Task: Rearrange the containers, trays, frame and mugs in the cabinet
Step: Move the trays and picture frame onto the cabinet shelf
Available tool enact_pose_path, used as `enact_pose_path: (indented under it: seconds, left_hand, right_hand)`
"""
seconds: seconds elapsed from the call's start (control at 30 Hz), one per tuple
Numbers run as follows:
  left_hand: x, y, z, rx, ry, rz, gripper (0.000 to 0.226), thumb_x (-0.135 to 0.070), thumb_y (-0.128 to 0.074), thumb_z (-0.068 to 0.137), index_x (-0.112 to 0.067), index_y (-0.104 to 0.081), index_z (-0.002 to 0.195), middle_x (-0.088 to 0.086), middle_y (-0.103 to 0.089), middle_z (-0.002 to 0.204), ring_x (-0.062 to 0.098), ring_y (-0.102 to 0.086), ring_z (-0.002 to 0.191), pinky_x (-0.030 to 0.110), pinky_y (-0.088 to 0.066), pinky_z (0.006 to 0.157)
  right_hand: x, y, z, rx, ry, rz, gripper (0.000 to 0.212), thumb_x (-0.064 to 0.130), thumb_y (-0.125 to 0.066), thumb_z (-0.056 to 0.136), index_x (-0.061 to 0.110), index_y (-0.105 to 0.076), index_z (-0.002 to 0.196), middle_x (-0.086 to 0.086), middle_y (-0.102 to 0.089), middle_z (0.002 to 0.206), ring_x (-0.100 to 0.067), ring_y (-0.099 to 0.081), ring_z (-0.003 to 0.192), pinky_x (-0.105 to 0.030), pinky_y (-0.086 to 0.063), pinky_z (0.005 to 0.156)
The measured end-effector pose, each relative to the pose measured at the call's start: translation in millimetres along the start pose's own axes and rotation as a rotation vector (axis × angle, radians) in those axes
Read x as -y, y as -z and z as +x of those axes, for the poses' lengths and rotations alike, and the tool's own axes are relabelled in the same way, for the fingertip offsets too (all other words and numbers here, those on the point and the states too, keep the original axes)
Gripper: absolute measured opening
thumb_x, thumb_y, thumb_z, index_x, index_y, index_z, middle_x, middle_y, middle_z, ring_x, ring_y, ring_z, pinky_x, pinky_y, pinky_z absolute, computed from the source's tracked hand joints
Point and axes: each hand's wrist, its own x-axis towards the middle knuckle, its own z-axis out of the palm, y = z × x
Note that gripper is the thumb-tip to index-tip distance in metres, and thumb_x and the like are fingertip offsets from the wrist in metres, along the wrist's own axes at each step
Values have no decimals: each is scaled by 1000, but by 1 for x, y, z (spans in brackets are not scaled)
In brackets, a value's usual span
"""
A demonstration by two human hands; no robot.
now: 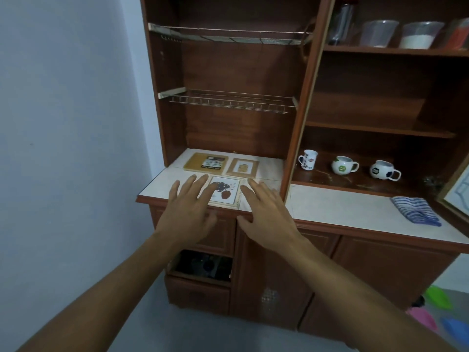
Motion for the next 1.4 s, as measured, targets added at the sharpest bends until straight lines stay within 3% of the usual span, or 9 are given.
enact_pose_path:
  seconds: [0.1,0.23,0.33,0.53,0.67,0.97,1.13,1.27,1.4]
  left_hand:
    - [9,-3,-4,7,29,3,56,-36,-52,81,-9,-53,131,19,-52,138,43,-48,128,67,-32,104]
    - [19,-8,1,-8,39,-24,58,-39,-45,84,-7,-52,132,21,-51,138,44,-46,128,64,-33,105]
    - [23,-12,8,-28,60,-51,59,-34,-55,81,-6,-53,132,20,-51,139,44,-45,129,62,-31,107]
    - [42,-28,26,-6,42,-60,62,-35,-55,80,-9,-49,136,18,-48,142,41,-41,133,59,-27,111]
    - [64,-47,40,35,21,-62,61,-40,-53,82,-13,-48,137,14,-46,145,38,-39,136,62,-28,110]
    - [130,-87,69,95,-48,-100,66,-51,-34,85,-15,-47,139,12,-43,148,35,-35,139,54,-15,113]
    - [153,-101,81,77,-67,-150,66,-51,-35,85,-13,-50,137,12,-46,146,35,-38,137,61,-23,112]
    - [169,-116,96,75,-63,-155,65,-51,-46,84,-16,-47,139,11,-43,149,35,-34,140,61,-17,113]
    - [173,-127,111,62,-55,-179,64,-47,-52,81,-16,-49,137,12,-45,147,37,-37,138,66,-22,110]
  right_hand:
    - [4,-7,8,-7,19,11,68,41,-52,95,20,-23,153,-4,-13,163,-25,-5,151,-43,-4,121]
    - [1,-15,22,1,30,12,70,41,-52,95,19,-21,154,-5,-13,163,-25,-5,151,-43,-5,121]
    - [-3,-18,31,1,31,9,70,42,-53,94,21,-22,153,-5,-15,163,-25,-7,151,-43,-7,121]
    - [-10,-25,50,-31,-29,86,71,41,-56,93,20,-24,152,-2,-17,162,-22,-15,149,-43,-20,121]
    - [-8,-41,65,-17,-86,88,76,40,-58,94,21,-17,155,-1,-7,164,-20,-12,150,-35,-17,120]
    - [11,-82,117,38,-179,4,77,41,-55,94,19,-15,155,-6,-3,164,-23,-4,151,-43,-10,123]
    - [19,-99,143,49,-213,4,76,42,-54,94,21,-15,155,-4,-3,164,-23,-5,151,-42,-8,123]
    - [11,-107,162,17,-204,-3,73,42,-55,94,19,-21,154,-6,-8,164,-24,-8,151,-44,-14,122]
    - [0,-114,181,3,-207,-6,70,44,-53,95,21,-22,154,-3,-9,164,-21,-8,150,-41,-11,122]
